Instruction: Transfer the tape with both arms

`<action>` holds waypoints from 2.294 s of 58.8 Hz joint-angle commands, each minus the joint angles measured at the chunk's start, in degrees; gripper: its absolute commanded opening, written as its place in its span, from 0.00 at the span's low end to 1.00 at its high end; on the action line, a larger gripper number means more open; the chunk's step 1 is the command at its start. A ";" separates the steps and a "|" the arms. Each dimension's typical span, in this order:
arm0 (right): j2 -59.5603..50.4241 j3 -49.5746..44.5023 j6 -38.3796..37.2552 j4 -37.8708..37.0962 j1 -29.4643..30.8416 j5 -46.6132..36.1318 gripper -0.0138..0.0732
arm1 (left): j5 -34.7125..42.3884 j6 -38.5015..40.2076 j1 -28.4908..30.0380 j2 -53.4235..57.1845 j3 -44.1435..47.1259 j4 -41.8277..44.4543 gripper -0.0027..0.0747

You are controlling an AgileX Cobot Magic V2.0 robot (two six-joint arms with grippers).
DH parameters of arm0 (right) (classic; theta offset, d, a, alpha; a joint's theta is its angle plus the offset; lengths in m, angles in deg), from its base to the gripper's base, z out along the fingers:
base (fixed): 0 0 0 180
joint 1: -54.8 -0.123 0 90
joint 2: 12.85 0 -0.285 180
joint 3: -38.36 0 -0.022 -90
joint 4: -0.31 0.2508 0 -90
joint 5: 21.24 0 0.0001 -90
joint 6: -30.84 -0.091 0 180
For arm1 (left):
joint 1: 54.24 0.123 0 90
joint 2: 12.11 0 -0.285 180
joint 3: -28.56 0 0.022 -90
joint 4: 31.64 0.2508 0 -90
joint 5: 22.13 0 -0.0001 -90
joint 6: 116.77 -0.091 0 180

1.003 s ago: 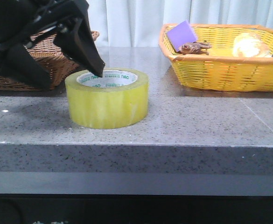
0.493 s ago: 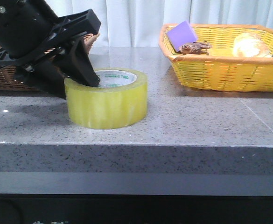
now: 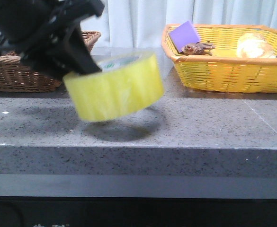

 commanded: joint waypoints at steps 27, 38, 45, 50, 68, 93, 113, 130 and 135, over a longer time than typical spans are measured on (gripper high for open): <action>0.43 1.42 0.15 -0.28 0.30 -4.98 0.05 | 4.27 0.48 9.74 5.37 -17.03 19.69 0.03; 0.43 1.42 0.15 -0.28 0.30 -4.60 0.05 | 7.50 0.48 20.24 3.41 -17.13 19.69 0.03; 0.43 1.42 0.15 -0.28 0.30 -4.04 0.05 | 10.97 0.48 23.88 0.35 -17.13 19.69 0.03; 0.43 1.42 0.15 -0.28 0.30 -3.83 0.05 | 12.27 0.48 24.89 -2.19 -17.13 19.69 0.03; 0.43 1.42 0.15 -0.28 0.30 -3.83 0.05 | 13.03 0.48 24.89 -11.76 -17.13 19.69 0.09; 0.43 1.42 0.15 -0.28 0.30 -4.43 0.05 | 12.48 0.48 24.89 -9.15 -18.46 19.69 0.60; 0.43 1.42 0.15 -0.28 0.30 -7.22 0.05 | 14.35 0.08 24.89 4.20 -13.55 21.43 0.13; 0.43 1.42 0.15 -0.28 0.30 -7.15 0.05 | 20.96 0.08 24.89 20.96 3.11 21.43 0.01; 0.43 1.42 0.15 -0.28 0.30 -7.15 0.05 | 20.85 0.08 24.89 26.37 7.80 21.43 0.01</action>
